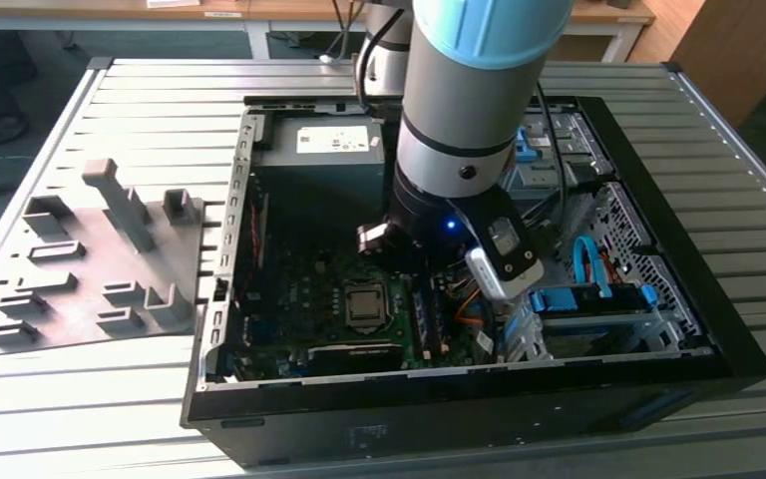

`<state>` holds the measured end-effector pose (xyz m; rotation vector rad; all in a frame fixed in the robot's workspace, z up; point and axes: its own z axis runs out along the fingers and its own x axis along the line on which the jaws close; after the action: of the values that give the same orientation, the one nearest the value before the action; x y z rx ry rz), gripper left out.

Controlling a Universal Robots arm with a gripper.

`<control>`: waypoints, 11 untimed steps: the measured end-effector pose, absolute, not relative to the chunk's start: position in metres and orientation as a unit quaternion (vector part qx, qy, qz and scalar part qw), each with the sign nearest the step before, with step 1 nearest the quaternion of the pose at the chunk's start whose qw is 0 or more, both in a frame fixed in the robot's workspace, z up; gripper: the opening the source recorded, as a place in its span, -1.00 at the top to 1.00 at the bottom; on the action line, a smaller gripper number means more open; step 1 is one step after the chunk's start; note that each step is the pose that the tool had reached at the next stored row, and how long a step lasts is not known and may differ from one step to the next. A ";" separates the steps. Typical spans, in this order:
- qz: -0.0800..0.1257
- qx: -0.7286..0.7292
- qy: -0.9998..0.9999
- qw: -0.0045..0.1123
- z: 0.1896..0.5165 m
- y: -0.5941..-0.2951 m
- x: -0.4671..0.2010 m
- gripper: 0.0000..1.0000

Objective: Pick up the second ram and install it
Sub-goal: 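Insert the second ram into the second slot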

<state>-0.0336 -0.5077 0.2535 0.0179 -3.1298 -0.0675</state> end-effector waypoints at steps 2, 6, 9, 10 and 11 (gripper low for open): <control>-0.022 0.001 -1.000 0.005 0.251 -0.506 -0.034 0.73; -0.022 -0.009 -1.000 0.005 0.248 -0.501 -0.034 0.73; -0.022 -0.012 -1.000 0.005 0.245 -0.499 -0.034 0.73; -0.022 -0.012 -1.000 0.005 0.244 -0.499 -0.034 0.73; -0.022 -0.012 -1.000 0.005 0.244 -0.499 -0.034 0.73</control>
<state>-0.0336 -0.4990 0.2436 -0.0390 -3.1304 -0.0677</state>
